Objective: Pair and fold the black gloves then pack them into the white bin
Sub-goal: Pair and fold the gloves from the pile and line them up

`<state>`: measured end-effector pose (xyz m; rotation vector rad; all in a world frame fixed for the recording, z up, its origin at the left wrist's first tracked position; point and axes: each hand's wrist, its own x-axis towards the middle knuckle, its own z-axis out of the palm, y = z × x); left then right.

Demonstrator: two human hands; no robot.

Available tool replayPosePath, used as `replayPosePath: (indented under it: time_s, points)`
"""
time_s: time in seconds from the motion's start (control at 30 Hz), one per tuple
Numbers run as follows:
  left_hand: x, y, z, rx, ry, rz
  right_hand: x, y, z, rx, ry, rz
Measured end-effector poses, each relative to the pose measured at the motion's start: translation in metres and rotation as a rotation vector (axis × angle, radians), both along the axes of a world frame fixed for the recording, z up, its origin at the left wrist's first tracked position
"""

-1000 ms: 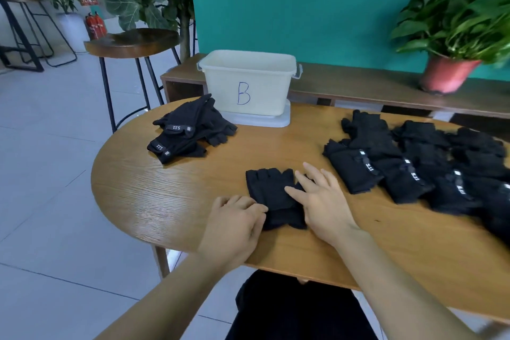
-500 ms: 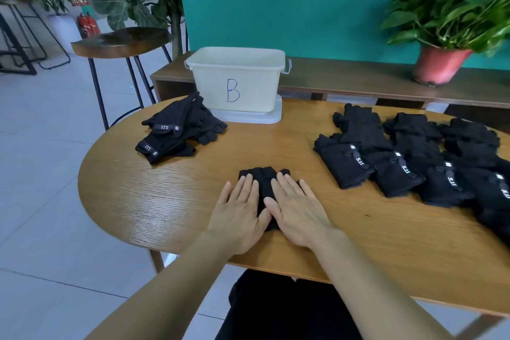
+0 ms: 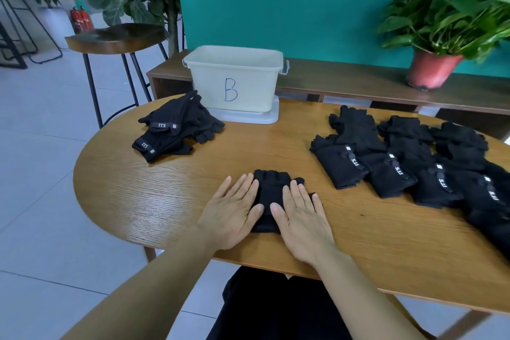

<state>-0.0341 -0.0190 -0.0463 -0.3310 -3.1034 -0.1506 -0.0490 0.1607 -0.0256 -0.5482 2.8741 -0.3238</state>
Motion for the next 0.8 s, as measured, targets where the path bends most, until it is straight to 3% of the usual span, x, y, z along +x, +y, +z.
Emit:
replayPosePath:
  time_s: [0.17, 0.53, 0.8]
  points:
    - [0.009, -0.018, 0.014, 0.05, 0.024, 0.064, -0.001, -0.009, 0.018, -0.141, 0.141, 0.037]
    - [0.009, -0.111, 0.046, 0.064, 0.213, 0.272, -0.031, -0.095, 0.056, -0.038, 0.294, 0.252]
    - [-0.033, -0.184, 0.058, 0.058, 0.245, 0.388, -0.085, -0.18, 0.073, 0.013, 0.541, 0.45]
